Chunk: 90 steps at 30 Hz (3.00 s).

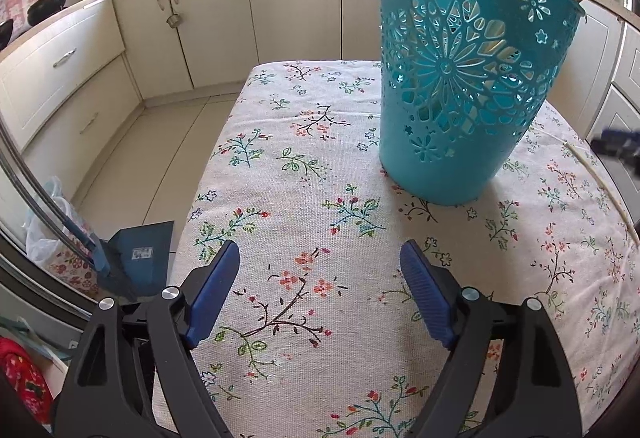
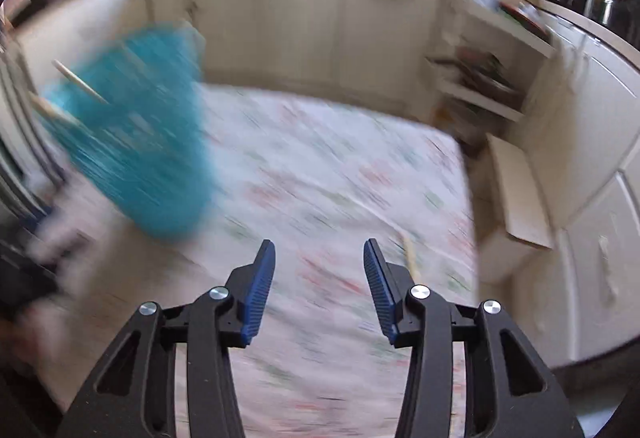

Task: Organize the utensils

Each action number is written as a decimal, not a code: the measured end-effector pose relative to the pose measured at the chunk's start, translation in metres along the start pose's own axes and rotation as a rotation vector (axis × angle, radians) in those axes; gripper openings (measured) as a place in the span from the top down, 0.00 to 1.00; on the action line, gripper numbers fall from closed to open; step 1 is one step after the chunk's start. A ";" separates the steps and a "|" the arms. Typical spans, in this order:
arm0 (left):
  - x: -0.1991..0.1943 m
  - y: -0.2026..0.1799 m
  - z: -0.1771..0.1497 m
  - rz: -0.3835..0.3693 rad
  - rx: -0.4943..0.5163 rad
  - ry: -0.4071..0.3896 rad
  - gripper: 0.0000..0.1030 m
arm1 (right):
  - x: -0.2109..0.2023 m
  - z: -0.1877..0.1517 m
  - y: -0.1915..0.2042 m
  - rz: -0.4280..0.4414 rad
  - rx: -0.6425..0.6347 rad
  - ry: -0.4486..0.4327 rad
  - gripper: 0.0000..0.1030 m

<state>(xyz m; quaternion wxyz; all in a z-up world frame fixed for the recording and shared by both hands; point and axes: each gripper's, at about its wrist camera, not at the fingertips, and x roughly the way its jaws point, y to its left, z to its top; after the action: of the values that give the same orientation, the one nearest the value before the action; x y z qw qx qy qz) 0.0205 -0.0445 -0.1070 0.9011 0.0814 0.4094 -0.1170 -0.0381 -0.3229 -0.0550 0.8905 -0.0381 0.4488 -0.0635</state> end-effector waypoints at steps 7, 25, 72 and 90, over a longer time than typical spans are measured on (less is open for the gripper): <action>0.002 -0.005 0.002 0.016 0.018 0.015 0.23 | 0.047 -0.018 -0.062 -0.008 0.152 0.081 0.59; 0.006 -0.007 0.003 0.026 0.030 0.028 0.20 | -0.092 0.065 -0.031 0.544 0.401 -0.355 0.94; -0.367 -0.015 -0.033 0.065 -0.078 -0.361 0.07 | -0.334 -0.087 0.092 0.275 0.333 -0.527 0.07; -0.434 -0.028 -0.098 0.037 -0.046 -0.339 0.07 | -0.379 -0.176 0.120 0.266 0.337 -0.560 0.07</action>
<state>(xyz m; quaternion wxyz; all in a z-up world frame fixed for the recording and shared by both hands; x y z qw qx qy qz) -0.3344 0.0152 0.1564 0.9609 0.0476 0.2526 -0.1031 -0.3935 -0.1507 0.1265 0.9734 0.1522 0.1714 -0.0074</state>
